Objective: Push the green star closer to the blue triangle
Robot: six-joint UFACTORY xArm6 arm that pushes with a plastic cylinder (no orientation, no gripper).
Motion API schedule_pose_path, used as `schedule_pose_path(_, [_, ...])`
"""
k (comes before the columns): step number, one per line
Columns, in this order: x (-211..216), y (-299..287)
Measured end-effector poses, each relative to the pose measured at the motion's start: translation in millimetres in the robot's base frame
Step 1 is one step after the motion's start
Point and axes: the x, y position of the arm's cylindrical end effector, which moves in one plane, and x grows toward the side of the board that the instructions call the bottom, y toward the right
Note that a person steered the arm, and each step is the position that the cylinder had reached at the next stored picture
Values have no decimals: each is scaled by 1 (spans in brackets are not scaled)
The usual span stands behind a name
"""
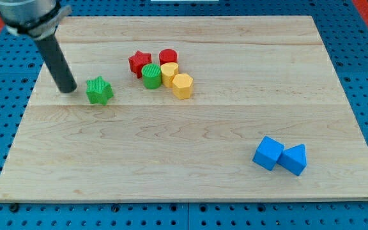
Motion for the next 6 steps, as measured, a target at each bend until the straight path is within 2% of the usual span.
schedule_pose_path(1, [10, 123])
schedule_pose_path(2, [42, 112])
schedule_pose_path(3, [-8, 60])
schedule_pose_path(4, [-31, 54])
schedule_pose_path(5, [2, 18])
schedule_pose_path(6, [40, 67])
